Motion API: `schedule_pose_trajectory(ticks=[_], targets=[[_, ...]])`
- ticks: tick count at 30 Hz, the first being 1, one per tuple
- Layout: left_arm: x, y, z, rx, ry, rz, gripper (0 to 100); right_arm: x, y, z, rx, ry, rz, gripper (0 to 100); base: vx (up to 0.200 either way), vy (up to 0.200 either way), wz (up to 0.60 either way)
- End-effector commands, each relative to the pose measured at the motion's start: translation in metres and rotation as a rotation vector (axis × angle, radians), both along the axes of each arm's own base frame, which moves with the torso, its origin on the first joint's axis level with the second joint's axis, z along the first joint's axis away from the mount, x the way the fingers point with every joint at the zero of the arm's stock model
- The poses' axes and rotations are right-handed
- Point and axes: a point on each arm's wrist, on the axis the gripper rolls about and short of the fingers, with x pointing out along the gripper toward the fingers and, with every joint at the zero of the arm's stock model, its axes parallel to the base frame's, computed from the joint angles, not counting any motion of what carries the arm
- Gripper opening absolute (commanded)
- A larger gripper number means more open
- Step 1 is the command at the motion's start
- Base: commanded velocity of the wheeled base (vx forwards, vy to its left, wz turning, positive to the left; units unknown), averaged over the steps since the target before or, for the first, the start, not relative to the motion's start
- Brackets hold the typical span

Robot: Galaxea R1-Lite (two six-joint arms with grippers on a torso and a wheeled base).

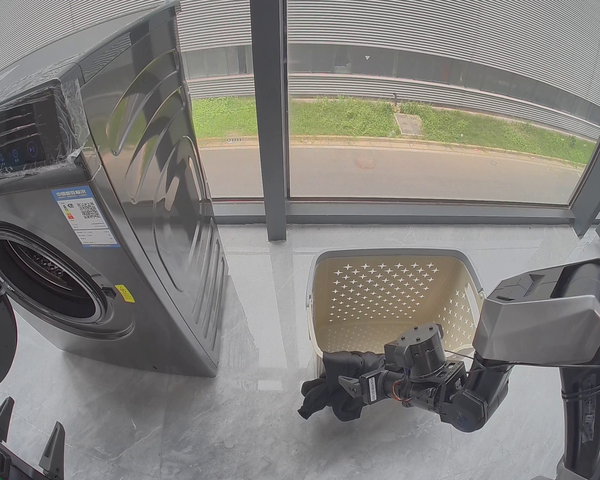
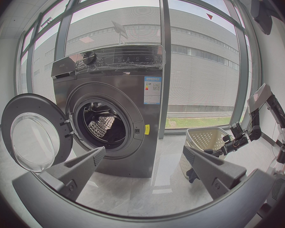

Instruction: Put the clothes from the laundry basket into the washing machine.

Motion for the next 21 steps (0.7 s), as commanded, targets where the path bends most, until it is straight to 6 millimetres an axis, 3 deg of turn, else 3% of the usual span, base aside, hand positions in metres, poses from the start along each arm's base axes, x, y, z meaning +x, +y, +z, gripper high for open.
schedule_pose_trajectory(ticks=[1,21], targets=[[0.0,0.0,-0.0048,0.0,0.0,0.001,100,-0.0001,0.0008,-0.0029,-0.004,0.007,0.002,100,0.0,0.0,0.0],[0.0,0.0,-0.0048,-0.003,0.0,0.0,100,-0.0019,0.004,0.0058,0.024,-0.057,0.046,100,0.0,0.0,0.0]])
